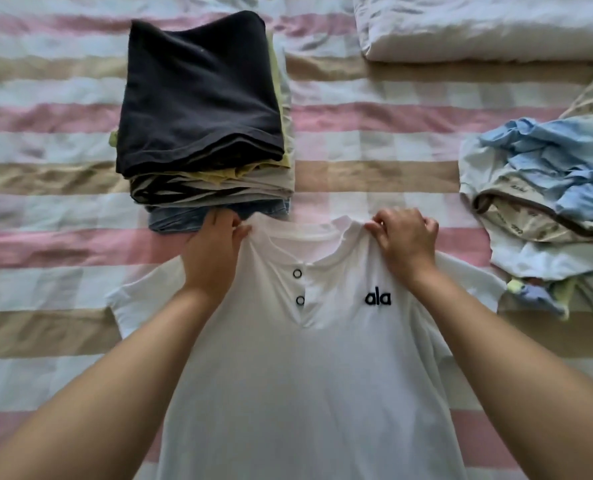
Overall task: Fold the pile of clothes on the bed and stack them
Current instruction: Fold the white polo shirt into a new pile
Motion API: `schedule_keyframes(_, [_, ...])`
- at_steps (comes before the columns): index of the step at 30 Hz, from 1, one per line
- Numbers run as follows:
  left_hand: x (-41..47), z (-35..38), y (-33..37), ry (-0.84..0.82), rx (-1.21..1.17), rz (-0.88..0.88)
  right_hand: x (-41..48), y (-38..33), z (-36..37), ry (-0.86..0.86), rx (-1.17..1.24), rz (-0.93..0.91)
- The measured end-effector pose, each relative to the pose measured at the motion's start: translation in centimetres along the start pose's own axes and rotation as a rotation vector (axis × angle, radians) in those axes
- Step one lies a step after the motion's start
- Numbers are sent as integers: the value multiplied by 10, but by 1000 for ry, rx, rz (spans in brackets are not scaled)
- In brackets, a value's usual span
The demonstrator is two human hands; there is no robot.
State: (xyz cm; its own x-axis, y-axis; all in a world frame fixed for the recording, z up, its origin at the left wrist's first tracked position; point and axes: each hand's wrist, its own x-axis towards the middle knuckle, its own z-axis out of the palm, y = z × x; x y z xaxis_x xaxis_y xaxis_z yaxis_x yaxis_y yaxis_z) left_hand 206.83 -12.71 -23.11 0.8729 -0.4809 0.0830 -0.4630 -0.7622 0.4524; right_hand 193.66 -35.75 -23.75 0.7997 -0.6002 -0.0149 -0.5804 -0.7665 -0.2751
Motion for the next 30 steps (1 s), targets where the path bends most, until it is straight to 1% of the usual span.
schedule_keyframes(2, [10, 6, -4, 24, 21, 12, 15, -1, 5, 2, -34, -3])
schedule_keyframes(4, [13, 13, -10, 10, 75, 25, 20, -2, 12, -53, -79, 1])
schedule_keyframes(6, [8, 16, -12, 35, 140, 3, 19, -2, 15, -59, -70, 21])
schedule_keyframes(8, [-4, 18, -3, 102, 120, 27, 8, 2, 11, 5, -9, 68])
schedule_keyframes(9, [-12, 19, 6, 112, 94, 80, 0, 7, 6, 52, 33, 95])
schedule_keyframes(10, [-19, 21, 16, 75, 74, 141, -12, 12, 0, 102, 78, 129])
schedule_keyframes(12, [-27, 27, 42, -69, 29, 211, -40, 29, -13, 217, 152, 224])
schedule_keyframes(13, [-29, 30, 55, -104, -2, 229, -56, 37, -16, 269, 169, 293])
schedule_keyframes(16, [-25, 40, 102, -113, -96, 352, -104, 59, -21, 345, 169, 583])
schedule_keyframes(19, [-21, 58, 145, -161, -165, 491, -138, 65, -18, 299, 151, 845])
schedule_keyframes(20, [-20, 66, 158, -188, -171, 511, -145, 64, -16, 269, 155, 903])
schedule_keyframes(22, [-19, 86, 184, -303, -138, 523, -153, 62, -15, 199, 156, 973])
schedule_keyframes(25, [-14, 115, 217, -473, -18, 535, -154, 58, -13, 55, 137, 979])
schedule_keyframes(27, [-12, 131, 240, -554, 53, 548, -152, 62, -14, 1, 162, 954])
schedule_keyframes(29, [-8, 140, 256, -598, 49, 521, -148, 71, -18, 34, 202, 933])
schedule_keyframes(30, [-5, 144, 262, -595, 10, 507, -146, 78, -22, 69, 220, 924])
